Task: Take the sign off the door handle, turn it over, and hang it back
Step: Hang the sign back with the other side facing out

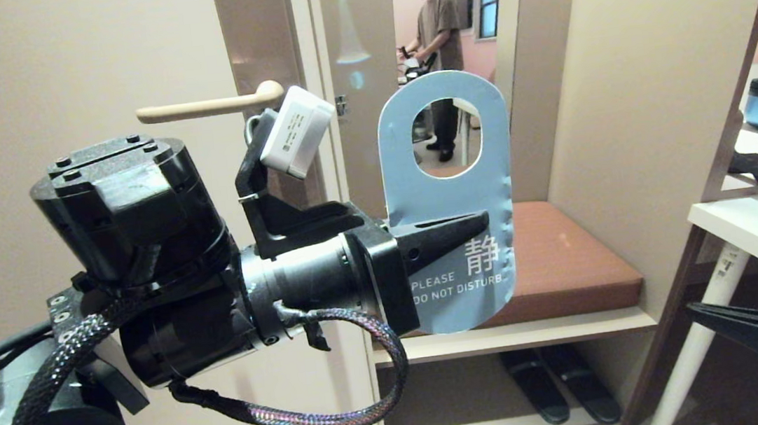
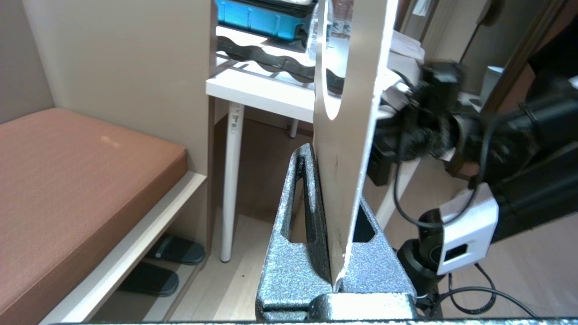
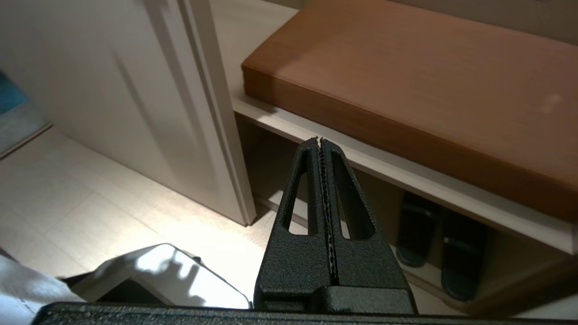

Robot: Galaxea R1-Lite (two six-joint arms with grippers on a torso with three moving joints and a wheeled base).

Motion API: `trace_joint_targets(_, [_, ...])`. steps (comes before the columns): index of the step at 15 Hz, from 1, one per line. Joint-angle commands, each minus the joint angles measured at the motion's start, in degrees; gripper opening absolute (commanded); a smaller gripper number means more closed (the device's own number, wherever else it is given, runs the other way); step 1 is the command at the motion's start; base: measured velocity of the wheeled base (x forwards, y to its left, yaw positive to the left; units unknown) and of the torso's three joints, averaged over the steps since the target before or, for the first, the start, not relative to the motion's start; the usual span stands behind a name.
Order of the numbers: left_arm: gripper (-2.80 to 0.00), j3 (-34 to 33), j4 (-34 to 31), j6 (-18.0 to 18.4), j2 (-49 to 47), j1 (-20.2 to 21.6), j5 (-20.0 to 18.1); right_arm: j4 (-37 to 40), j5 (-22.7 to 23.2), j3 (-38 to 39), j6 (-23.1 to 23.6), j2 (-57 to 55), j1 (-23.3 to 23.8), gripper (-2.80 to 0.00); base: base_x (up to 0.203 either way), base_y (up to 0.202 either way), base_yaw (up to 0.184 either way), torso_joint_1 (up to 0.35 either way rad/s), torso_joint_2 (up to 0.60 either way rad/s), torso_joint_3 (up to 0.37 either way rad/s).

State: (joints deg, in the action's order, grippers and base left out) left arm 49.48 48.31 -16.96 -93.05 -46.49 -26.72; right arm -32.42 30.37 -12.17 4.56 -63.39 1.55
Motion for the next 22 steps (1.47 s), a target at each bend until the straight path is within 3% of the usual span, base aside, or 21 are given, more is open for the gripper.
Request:
trace_joint_targets(1, [-2.8, -0.3, 0.3, -0.1, 0.2, 0.1, -0.2, -0.6, -0.3, 4.0, -0.4, 4.4, 0.5, -2.8, 0.0, 0.0, 0.0, 0.0, 0.0, 0.0])
trace_joint_targets(4, [-2.8, -0.8, 0.3, 0.0, 0.3, 0.1, 0.0, -0.8, -4.7, 10.1, -1.0, 10.3, 1.0, -2.8, 0.0, 0.0, 0.0, 0.0, 0.0, 0.0])
trace_joint_targets(9, [-2.8, -1.7, 0.3, 0.0, 0.0, 0.1, 0.0, 1.8, -14.2, 12.2, -2.0, 17.2, 1.2, -2.8, 0.0, 0.0, 0.0, 0.0, 0.0, 0.0])
trace_joint_targets(12, [-2.8, -2.0, 0.3, 0.0, -0.2, 0.1, 0.0, 10.4, -16.9, 12.2, -2.3, 27.6, 1.1, -2.8, 0.0, 0.0, 0.0, 0.0, 0.0, 0.0])
trace_joint_targets(15, [-2.8, -2.2, 0.3, 0.0, -0.4, 0.1, 0.0, 23.9, -20.4, 11.9, -2.2, 39.2, 1.1, -2.8, 0.0, 0.0, 0.0, 0.0, 0.0, 0.0])
trace_joint_targets(17, [-2.8, -2.2, 0.4, 0.0, -0.9, 0.1, 0.0, 27.5, -28.4, 12.1, -2.2, 41.5, 1.1, -2.8, 0.0, 0.0, 0.0, 0.0, 0.0, 0.0])
trace_joint_targets(22, [-2.8, -2.2, 1.1, 0.0, -0.8, 0.2, 0.0, 32.8, -30.6, 12.1, -2.3, 46.2, 1.1, -2.8, 0.0, 0.0, 0.0, 0.0, 0.0, 0.0])
